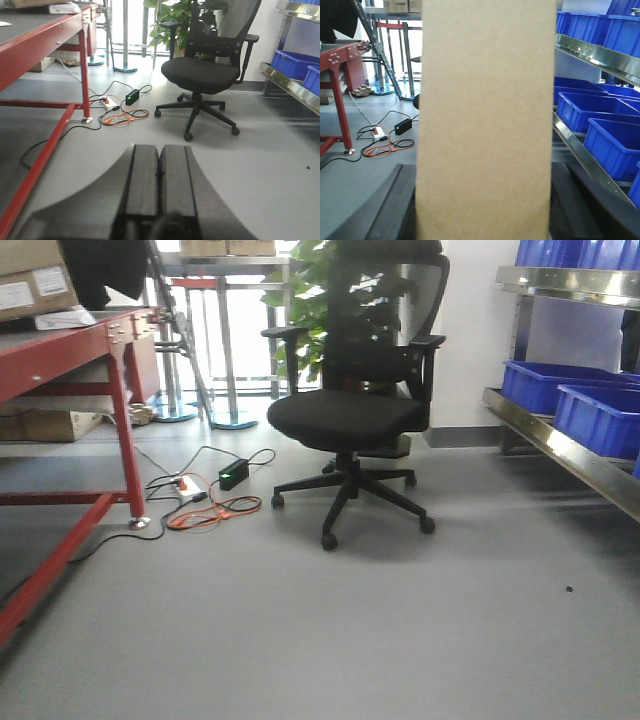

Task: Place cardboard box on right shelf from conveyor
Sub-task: 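Drive the base to the steel shelf rack holding the box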

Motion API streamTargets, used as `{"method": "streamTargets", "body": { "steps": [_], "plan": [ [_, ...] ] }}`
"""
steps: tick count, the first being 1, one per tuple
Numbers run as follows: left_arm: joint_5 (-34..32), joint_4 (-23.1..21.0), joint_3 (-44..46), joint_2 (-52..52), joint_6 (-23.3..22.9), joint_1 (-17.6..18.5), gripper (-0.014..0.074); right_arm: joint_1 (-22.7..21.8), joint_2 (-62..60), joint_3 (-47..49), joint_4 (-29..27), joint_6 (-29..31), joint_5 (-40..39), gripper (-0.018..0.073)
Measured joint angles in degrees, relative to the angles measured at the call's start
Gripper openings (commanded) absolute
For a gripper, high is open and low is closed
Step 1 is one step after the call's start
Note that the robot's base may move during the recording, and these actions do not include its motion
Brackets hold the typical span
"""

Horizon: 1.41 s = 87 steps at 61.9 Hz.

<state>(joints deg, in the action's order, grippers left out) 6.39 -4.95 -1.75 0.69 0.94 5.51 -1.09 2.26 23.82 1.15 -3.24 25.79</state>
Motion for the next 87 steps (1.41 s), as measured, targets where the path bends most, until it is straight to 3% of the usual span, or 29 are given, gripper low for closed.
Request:
{"method": "streamTargets", "body": {
  "steps": [87],
  "plan": [
    [0.0,0.0,0.0,0.0,0.0,0.0,-0.0119,0.0,0.0,0.0,0.0,0.0,0.0,0.0348]
  ]
}}
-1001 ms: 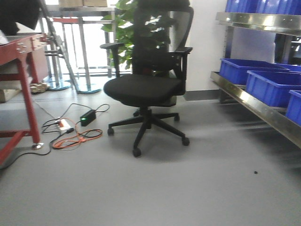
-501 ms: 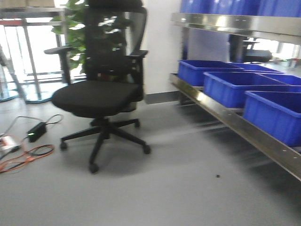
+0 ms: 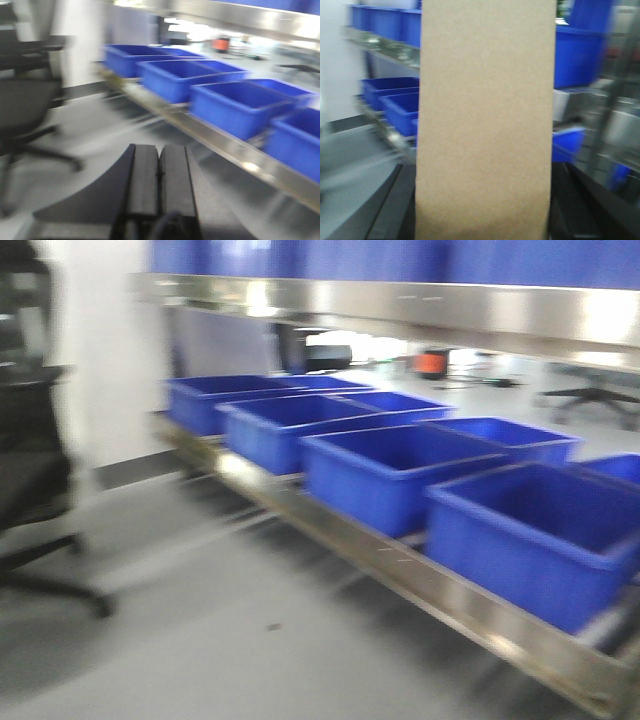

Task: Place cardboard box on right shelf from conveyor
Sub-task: 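Drive the base to the steel shelf rack holding the box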

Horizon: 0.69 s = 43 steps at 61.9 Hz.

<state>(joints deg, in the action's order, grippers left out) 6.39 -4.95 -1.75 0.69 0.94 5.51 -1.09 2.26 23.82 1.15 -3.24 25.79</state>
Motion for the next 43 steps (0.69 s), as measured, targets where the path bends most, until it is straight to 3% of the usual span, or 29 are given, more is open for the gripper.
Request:
{"method": "streamTargets", "body": {
  "steps": [43],
  "plan": [
    [0.0,0.0,0.0,0.0,0.0,0.0,-0.0119,0.0,0.0,0.0,0.0,0.0,0.0,0.0348]
  ]
}}
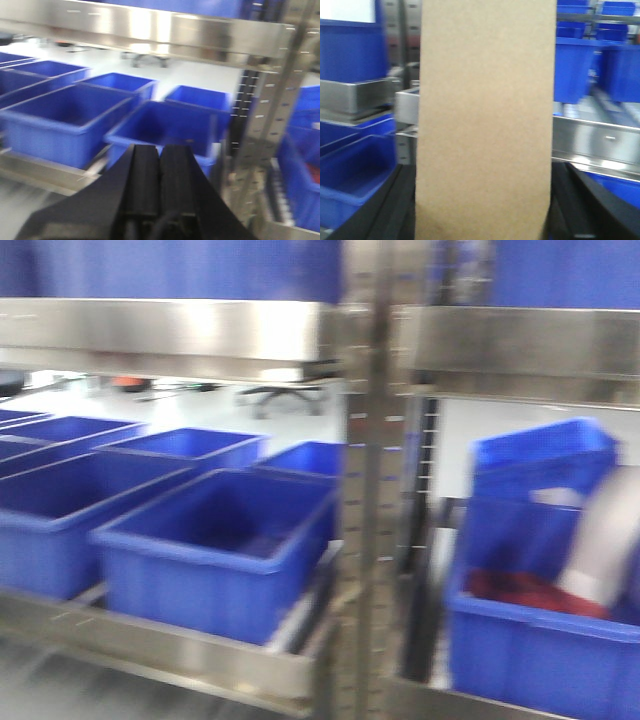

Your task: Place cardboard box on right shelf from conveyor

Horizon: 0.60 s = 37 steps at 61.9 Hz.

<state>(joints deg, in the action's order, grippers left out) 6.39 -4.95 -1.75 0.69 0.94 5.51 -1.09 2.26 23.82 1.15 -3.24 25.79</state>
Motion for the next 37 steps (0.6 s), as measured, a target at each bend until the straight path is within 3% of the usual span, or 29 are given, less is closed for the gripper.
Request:
{"method": "streamTargets", "body": {
  "steps": [37],
  "plan": [
    [0.0,0.0,0.0,0.0,0.0,0.0,-0.0119,-0.1,0.0,0.0,0.0,0.0,0.0,0.0348]
  ]
}}
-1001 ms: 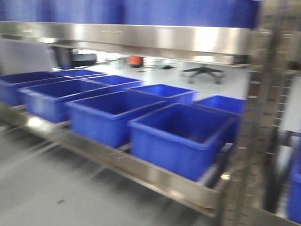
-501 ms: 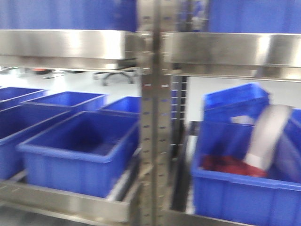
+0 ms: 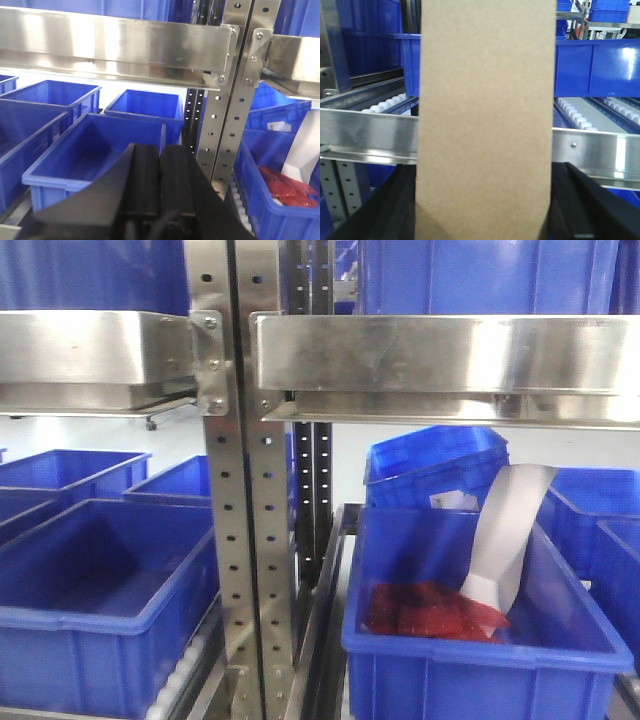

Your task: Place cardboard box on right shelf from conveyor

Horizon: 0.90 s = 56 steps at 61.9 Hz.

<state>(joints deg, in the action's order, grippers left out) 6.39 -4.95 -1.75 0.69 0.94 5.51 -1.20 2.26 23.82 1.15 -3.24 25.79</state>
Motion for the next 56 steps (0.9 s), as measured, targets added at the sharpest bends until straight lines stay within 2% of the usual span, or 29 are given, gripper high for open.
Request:
{"method": "streamTargets", "body": {
  "steps": [56],
  "plan": [
    [0.0,0.0,0.0,0.0,0.0,0.0,-0.0119,0.0,0.0,0.0,0.0,0.0,0.0,0.0348]
  ]
}}
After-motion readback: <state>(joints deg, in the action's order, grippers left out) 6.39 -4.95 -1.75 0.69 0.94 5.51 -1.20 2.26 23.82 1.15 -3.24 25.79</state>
